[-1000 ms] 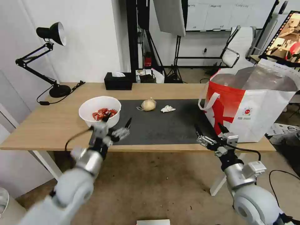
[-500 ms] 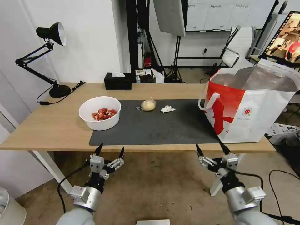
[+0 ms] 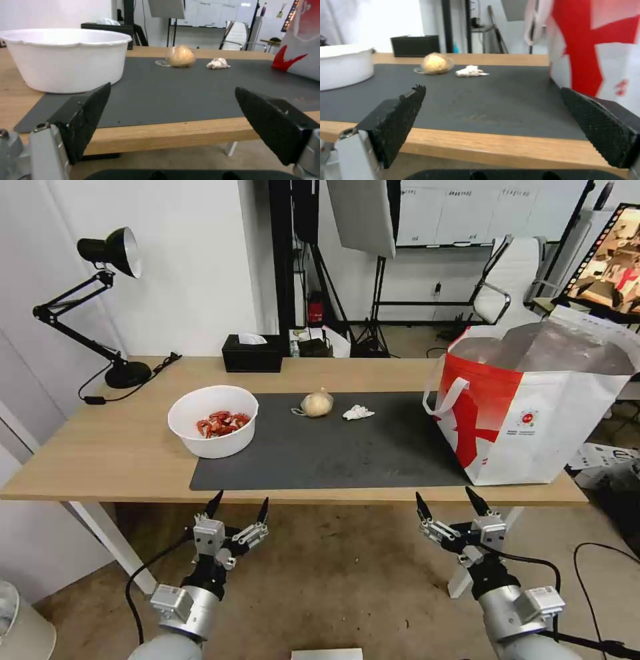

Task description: Pick up the trash from the table and place it into the takeout bag.

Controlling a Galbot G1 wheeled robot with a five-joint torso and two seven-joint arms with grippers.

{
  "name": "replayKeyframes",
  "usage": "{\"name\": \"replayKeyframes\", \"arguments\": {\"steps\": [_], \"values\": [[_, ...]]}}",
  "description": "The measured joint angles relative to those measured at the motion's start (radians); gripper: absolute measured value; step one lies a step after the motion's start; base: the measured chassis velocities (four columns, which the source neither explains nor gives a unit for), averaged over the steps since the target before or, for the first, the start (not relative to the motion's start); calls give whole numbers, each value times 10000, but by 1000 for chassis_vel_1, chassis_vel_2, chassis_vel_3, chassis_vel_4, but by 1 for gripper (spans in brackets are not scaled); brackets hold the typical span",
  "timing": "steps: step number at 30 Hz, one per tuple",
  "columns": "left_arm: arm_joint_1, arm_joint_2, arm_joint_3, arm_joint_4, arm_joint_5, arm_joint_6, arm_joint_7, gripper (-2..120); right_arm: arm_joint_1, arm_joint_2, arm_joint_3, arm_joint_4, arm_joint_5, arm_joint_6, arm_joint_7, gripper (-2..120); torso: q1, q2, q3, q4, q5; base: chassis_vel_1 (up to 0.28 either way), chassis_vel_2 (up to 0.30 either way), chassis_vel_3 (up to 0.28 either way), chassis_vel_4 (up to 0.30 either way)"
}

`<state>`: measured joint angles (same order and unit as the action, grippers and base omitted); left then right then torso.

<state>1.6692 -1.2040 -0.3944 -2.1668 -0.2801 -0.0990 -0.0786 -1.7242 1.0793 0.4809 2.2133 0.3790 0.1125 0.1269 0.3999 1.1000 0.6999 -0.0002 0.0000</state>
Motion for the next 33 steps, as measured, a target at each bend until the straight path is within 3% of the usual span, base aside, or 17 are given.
{"name": "replayKeyframes", "arguments": {"steps": [6,17,26,29,33], "values": [[-25,4,41,18,-9,0,34,100,767,-540,-334,-23,519,-450,-541,100,0,0,0,1,0,0,0,0,0],[-234,19,-11,165,-279,-5,21,100,4639,-2225,-2475,-1832,2683,-1221,-1195,100,2,0,2,2,1,0,0,0,0],[-313,87,-132,255,-447,19,-10,100,7615,-2086,-4445,-3554,3044,-1606,-447,100,2,-1,2,2,-2,0,0,0,0],[-360,225,-102,500,-445,25,-18,100,9219,-1630,-5742,-4522,3251,-2310,755,100,2,-1,2,3,-2,0,0,0,0],[-407,271,-202,643,-505,30,-51,100,10433,-1121,-6579,-5526,3253,-2755,1584,100,3,-2,2,2,0,0,0,0,0]]}}
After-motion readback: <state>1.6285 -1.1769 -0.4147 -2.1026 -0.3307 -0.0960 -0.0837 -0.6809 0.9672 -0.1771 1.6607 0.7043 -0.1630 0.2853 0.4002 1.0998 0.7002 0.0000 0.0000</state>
